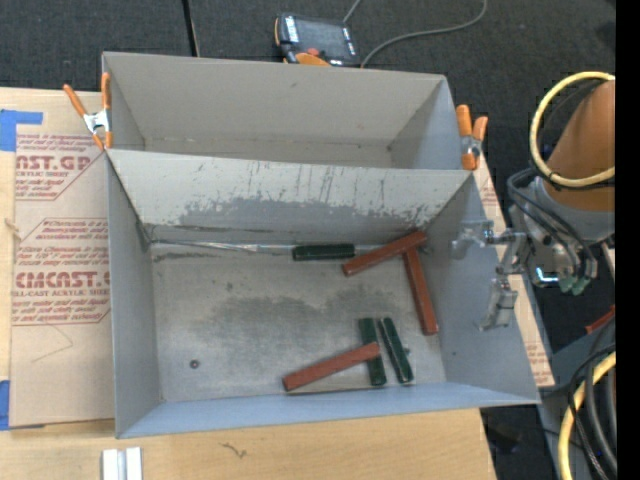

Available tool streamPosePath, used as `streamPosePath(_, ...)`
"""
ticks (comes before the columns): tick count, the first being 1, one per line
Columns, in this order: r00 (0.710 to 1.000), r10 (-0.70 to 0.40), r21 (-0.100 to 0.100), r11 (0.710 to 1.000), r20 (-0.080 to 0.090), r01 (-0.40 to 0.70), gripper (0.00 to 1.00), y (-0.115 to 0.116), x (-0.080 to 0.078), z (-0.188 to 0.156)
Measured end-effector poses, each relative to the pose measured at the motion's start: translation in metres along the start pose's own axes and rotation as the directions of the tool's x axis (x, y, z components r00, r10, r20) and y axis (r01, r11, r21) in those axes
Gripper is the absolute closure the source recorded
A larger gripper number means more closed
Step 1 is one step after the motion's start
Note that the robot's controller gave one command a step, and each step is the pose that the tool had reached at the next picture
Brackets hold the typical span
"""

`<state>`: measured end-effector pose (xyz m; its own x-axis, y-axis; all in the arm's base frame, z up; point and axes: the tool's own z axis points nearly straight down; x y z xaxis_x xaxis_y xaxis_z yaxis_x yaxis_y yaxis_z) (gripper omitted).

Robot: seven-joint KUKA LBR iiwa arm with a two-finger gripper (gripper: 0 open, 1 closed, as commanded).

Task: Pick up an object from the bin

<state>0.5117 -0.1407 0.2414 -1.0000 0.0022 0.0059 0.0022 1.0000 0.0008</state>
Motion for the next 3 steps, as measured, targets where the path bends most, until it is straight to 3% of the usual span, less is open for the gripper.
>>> streamPosePath(1,0.962,-0.272,-0.002,0.962,0.000,0.272,0.00,0.040,0.007,0.171)
streamPosePath(2,0.762,-0.647,0.003,0.762,0.008,0.647,0.00,0.118,-0.014,0.160)
streamPosePath(3,0.764,-0.645,0.003,0.764,0.005,0.645,1.00,0.116,-0.014,0.160)
